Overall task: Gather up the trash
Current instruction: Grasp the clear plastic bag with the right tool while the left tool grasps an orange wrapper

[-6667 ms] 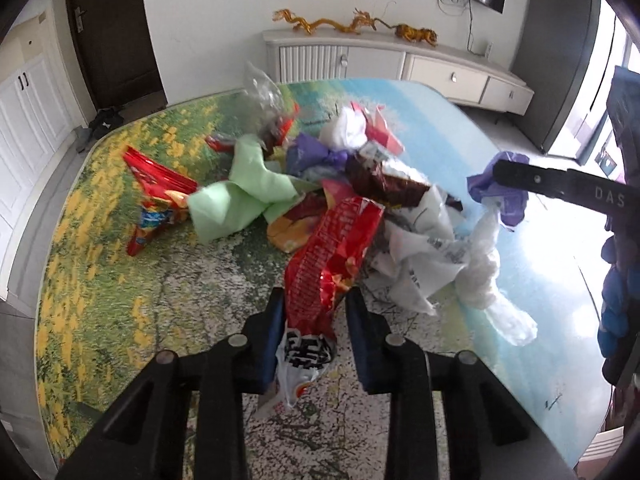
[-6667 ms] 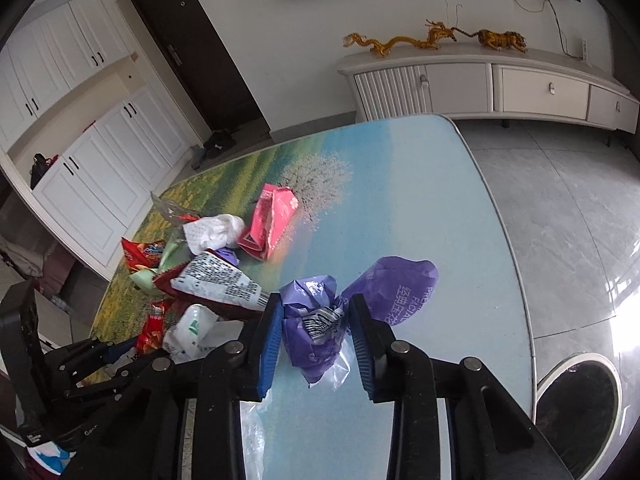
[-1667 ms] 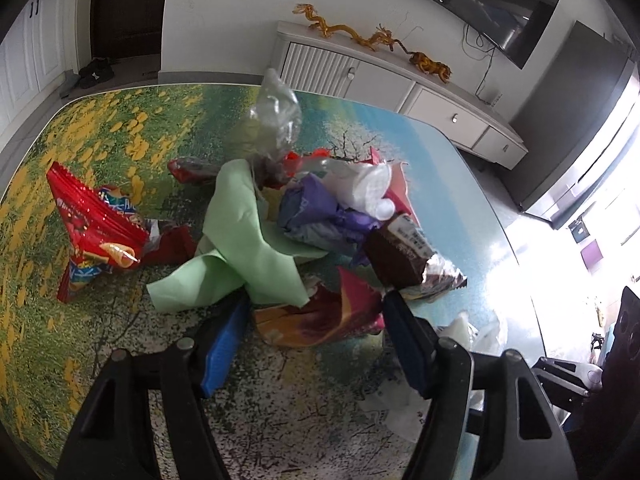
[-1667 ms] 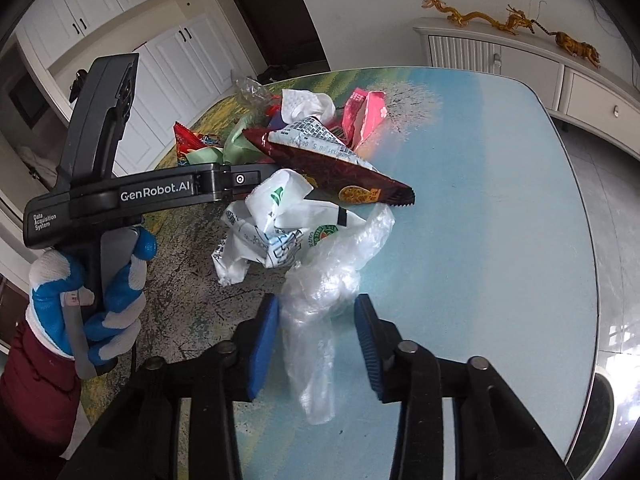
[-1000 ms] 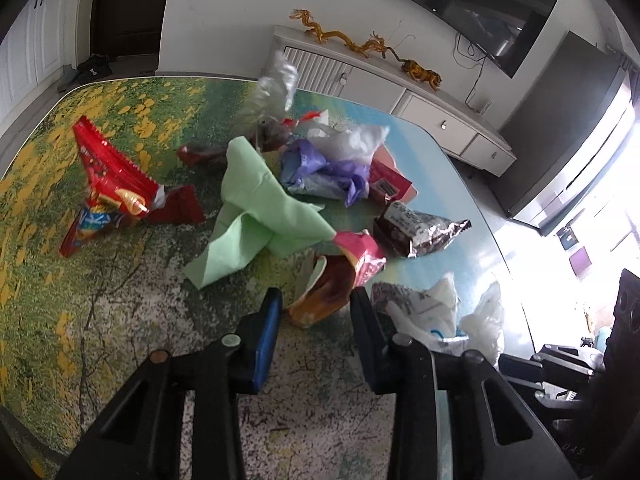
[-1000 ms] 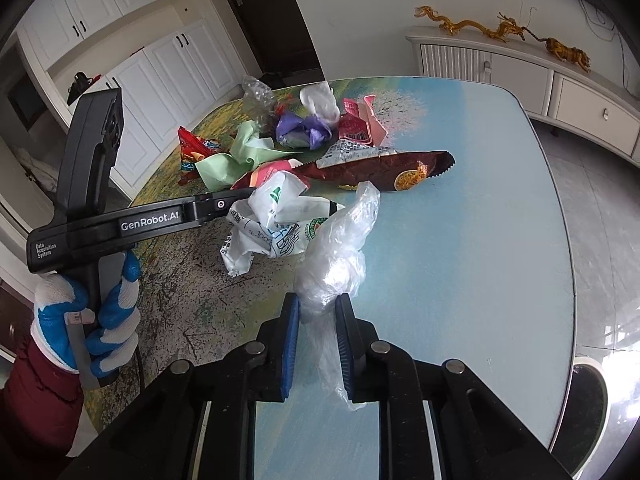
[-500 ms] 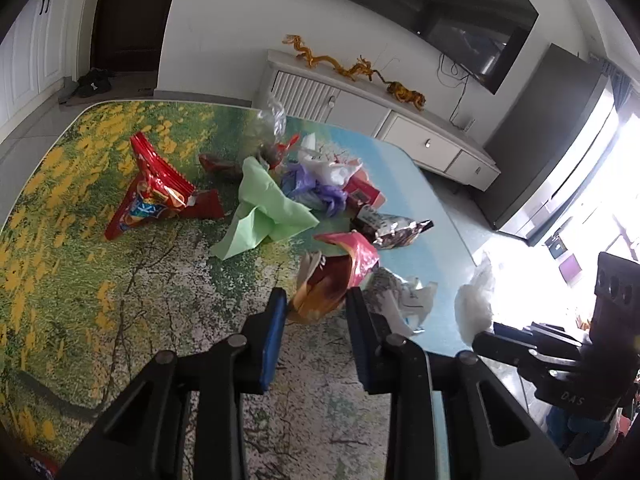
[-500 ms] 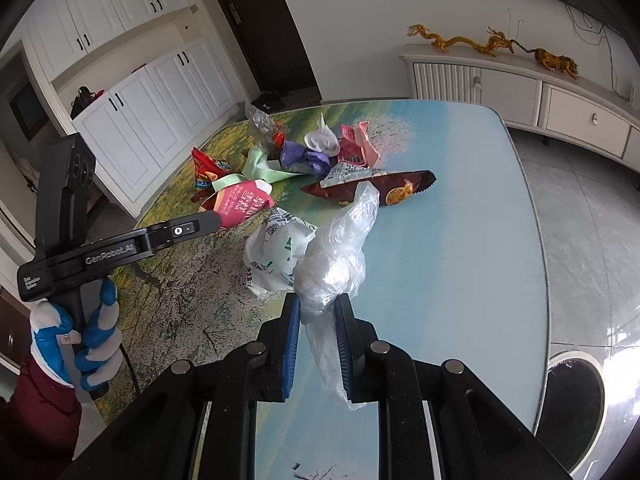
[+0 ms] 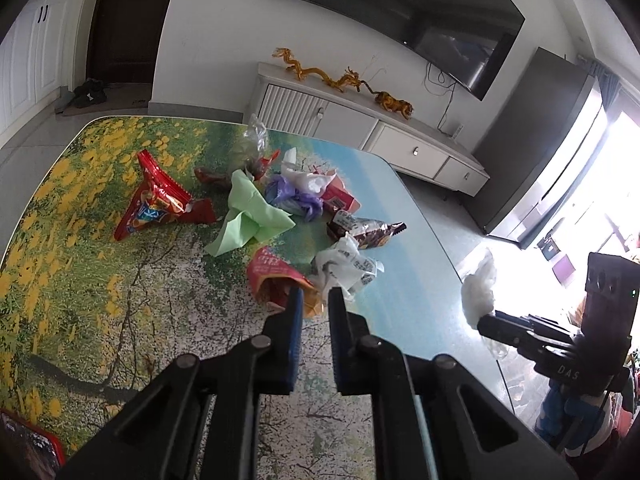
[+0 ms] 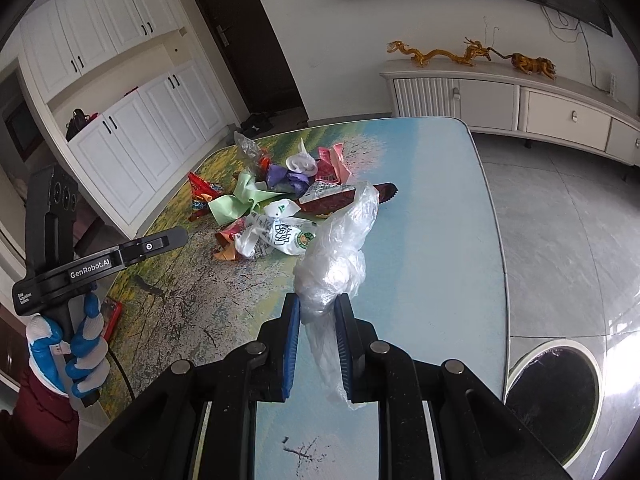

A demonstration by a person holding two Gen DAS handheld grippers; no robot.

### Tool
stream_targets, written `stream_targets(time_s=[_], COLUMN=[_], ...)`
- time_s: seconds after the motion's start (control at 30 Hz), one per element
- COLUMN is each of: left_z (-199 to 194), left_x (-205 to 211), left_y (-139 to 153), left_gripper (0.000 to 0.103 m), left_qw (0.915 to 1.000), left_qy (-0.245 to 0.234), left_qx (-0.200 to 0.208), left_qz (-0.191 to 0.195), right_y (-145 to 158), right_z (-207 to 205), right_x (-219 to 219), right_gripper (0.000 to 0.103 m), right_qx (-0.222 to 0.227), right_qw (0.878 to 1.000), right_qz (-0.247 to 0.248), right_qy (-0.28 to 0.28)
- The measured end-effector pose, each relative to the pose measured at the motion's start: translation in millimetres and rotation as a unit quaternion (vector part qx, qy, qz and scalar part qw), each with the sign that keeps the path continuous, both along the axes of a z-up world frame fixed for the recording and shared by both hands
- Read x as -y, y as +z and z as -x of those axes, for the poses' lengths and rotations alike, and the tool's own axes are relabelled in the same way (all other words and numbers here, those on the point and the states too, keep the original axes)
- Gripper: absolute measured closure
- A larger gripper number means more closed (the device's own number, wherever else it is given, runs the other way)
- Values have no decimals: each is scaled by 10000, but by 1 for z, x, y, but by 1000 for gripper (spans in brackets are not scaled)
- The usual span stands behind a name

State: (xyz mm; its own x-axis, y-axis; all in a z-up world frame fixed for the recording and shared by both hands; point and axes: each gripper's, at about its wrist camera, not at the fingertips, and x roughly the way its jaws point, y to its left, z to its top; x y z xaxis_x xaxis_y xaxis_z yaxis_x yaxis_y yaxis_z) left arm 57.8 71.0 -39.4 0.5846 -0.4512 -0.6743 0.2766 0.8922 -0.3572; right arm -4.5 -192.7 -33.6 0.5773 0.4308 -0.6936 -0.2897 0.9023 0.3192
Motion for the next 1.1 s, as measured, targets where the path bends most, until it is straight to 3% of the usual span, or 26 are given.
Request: stream_targets(time_s=[0.13, 0.23, 0.27, 0.67, 0.97, 1.03, 1.1], left_z=[-2, -5, -7, -58, -52, -50, -50], left_x=[-6, -13, -15, -5, 19, 18, 17], left_y=[0, 0, -1, -36, -55, -55, -57], left_gripper=[84, 52, 51, 51, 51, 56, 72], left_qw=[9999, 9998, 9997, 9968, 9964, 9968, 9972], left_qy=[27, 171, 227, 504, 421, 418, 368], left_qx=[-78, -61, -50, -626, -549, -524, -525], left_qz=[94, 100, 107, 21, -487, -434, -394], right_y=[-2, -2, -3, -13, -18, -19, -19], right_z=[0, -1, -1, -7, -8, -8, -7], right_x=[5, 7, 8, 22, 31, 30, 29], right_gripper=[86, 86, 86, 86, 86, 86, 86], right_qx=[-44, -54, -52, -147, -185, -189, -187], right_qw=[9999, 9999, 9999, 9993, 9987, 9986, 9986], right_qz=[-75, -90, -93, -195, -237, -249, -266], right_qy=[-78, -117, -128, -277, -420, -431, -426])
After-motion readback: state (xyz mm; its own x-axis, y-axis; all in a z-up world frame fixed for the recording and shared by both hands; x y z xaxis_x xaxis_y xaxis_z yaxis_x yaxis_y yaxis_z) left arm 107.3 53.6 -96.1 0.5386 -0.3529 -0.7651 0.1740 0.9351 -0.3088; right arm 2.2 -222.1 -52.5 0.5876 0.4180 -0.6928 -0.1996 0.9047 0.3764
